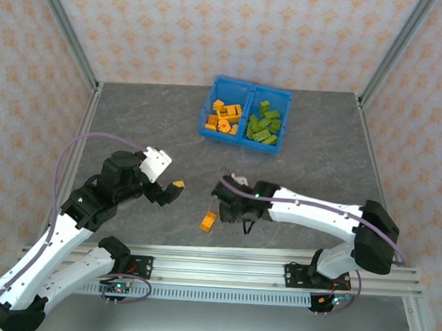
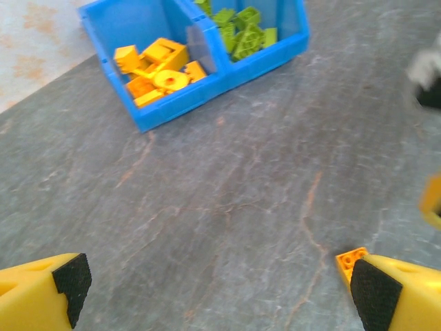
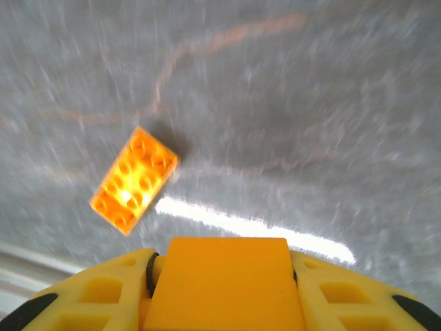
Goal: Sort the legos into containers by color
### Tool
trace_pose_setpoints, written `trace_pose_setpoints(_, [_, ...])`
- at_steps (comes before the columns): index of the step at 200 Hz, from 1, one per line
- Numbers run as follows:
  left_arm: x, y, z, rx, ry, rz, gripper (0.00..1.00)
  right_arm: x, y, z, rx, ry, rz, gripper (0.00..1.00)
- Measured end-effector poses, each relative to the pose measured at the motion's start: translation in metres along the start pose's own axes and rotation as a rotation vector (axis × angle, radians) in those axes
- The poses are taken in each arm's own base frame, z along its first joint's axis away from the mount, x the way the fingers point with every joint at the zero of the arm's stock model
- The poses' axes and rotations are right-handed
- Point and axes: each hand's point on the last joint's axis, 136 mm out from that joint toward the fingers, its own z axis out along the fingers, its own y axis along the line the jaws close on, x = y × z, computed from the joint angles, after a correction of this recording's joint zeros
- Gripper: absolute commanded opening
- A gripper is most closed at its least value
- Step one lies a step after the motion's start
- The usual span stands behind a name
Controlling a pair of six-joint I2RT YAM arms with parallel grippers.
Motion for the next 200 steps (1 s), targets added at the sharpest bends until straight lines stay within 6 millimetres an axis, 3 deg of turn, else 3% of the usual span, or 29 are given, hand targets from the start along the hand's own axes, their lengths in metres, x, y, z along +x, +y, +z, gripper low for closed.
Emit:
trace_pose_setpoints(62, [0.003,-0.024,0.011,0.146,0.024,-0.001,1.0,-0.15,-0.007,-0.081,-0.093,-0.337,0.118,0.4])
trace_pose_setpoints(92, [0.002,-0.026,0.011,0.161,0.023,-0.002,1.0,-0.205,-0.002,-0.092,-0.101,-0.424,0.112,0.4])
trace_pose_setpoints(128, [0.001,-0.02,0.008,0.121,0.015,0.001,1.0,-0.271,0.009,-0.062,-0.084,-0.461,0.099,0.4])
trace_pose_setpoints(155, [-0.001,-0.015,0.003,0.092,-0.001,0.001,1.0,-0.318,0.006,-0.02,-0.055,-0.465,0.113,0.39])
trace_pose_setpoints(200, [-0.001,-0.012,0.002,0.076,-0.003,0.002,1.0,-0.393,-0.018,0.053,-0.004,-0.502,0.155,0.39])
